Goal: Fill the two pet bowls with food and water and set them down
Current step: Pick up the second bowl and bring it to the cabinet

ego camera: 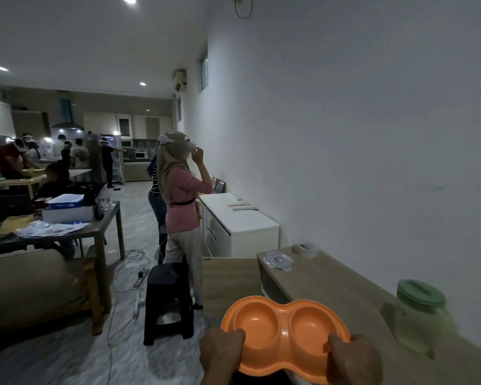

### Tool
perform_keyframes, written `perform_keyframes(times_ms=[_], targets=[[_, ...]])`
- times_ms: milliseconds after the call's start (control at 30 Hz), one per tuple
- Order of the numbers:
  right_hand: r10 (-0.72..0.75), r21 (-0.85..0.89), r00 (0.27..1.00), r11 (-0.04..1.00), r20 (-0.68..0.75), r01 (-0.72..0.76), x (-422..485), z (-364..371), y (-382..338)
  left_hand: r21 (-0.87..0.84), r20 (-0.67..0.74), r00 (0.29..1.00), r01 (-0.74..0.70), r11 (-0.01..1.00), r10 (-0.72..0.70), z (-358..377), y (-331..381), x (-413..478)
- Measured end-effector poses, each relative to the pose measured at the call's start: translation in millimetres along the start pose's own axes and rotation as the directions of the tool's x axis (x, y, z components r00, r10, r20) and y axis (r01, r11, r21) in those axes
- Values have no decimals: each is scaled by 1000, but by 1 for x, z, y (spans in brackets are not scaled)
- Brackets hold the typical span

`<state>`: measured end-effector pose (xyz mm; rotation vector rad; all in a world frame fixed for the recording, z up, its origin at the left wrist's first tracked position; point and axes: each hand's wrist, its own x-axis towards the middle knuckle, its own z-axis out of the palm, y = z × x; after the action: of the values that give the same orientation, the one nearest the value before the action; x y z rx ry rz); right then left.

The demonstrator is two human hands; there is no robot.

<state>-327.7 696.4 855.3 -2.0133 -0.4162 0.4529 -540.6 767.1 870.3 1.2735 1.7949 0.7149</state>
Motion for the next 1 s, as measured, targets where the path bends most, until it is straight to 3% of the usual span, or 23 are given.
perform_keyframes(times_ms=[200,433,667,833,1000], targets=[[23,-94,1000,995,-20,-25,95,68,-38,39,17,998,-60,997,60,41,65,103],[149,-28,973,987,-178,-156,182,132,-54,65,236,959,-179,982,159,112,125,235],[351,13,860,928,-371,-373,230,178,-49,171,483,846,-344,923,226,191,176,342],[470,25,762,857,-445,-514,251,192,-32,233,616,760,-427,874,207,237,195,369],[515,52,700,822,-495,-567,293,197,-14,258,687,702,-474,842,185,287,210,383]])
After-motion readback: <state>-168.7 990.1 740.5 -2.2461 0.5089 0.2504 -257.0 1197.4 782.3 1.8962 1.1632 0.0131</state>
